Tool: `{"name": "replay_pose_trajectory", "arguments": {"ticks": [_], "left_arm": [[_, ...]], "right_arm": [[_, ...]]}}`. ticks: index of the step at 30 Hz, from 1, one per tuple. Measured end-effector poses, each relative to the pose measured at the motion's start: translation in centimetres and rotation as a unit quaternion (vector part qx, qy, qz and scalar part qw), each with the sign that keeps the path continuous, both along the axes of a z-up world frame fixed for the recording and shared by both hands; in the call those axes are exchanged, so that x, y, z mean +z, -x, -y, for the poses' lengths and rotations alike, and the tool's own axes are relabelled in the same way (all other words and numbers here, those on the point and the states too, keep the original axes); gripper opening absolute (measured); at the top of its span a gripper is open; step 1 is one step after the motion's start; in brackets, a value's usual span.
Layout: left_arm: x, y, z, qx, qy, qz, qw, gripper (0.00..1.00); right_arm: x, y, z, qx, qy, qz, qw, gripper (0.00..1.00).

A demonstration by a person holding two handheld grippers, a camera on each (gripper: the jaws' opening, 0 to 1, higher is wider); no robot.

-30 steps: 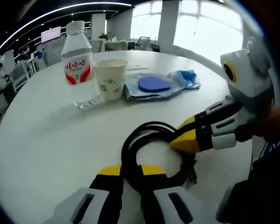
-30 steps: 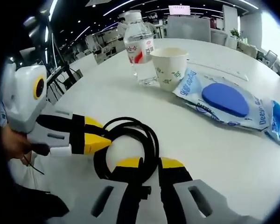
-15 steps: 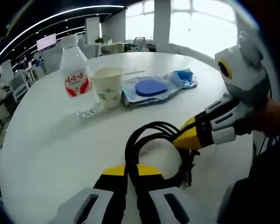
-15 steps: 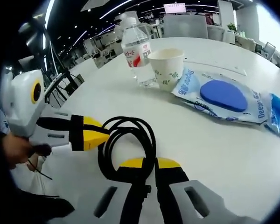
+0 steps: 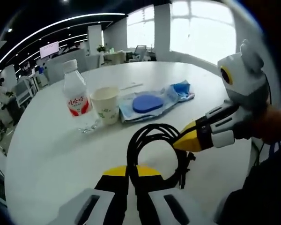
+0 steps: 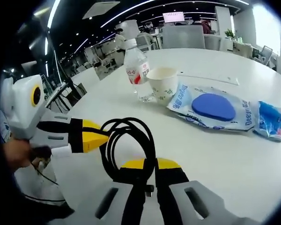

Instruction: Arrange the tabletop items into an orderly group along one side of the table until the central work area is clear of visible clutter.

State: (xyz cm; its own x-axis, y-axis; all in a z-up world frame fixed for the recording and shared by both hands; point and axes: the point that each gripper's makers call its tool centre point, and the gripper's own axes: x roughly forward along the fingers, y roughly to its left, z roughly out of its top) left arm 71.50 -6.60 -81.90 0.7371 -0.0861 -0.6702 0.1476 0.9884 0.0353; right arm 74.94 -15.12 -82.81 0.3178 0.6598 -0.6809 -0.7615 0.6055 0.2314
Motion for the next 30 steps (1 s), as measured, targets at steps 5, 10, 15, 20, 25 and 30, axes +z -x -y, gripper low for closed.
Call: {"name": "replay_pose_trajectory", "arguments": {"ticks": [5, 10, 15, 20, 25, 30], "left_arm": [[1.5, -0.6, 1.1, -0.006, -0.003, 0.012, 0.9999, 0.01], [2.4, -1.2, 2.7, -0.019, -0.004, 0.019, 0.9996, 0.01], [2.9, -2.1, 4.6, -0.032, -0.001, 0.027, 0.9991, 0.01], [3.3, -3.1, 6.2, -0.042, 0.001, 0.031, 0.9986, 0.01], [3.5, -4.5, 7.9, -0.05, 0.01, 0.032, 0.9982, 0.01], [3.7, -5.5, 9.6, -0.061, 0.015, 0.034, 0.9974, 0.01]], "right_arm": [[1.3, -0.2, 1.2, -0.013, -0.013, 0.005, 0.9998, 0.01], [2.1, -0.8, 2.7, -0.021, -0.017, 0.022, 0.9994, 0.01], [2.9, -1.5, 4.6, -0.035, -0.018, 0.035, 0.9986, 0.01], [3.1, -2.4, 6.3, -0.048, -0.018, 0.041, 0.9979, 0.01], [3.7, -3.3, 8.1, -0.061, -0.014, 0.048, 0.9969, 0.01], [3.7, -4.6, 9.8, -0.071, -0.008, 0.053, 0.996, 0.01]]}}
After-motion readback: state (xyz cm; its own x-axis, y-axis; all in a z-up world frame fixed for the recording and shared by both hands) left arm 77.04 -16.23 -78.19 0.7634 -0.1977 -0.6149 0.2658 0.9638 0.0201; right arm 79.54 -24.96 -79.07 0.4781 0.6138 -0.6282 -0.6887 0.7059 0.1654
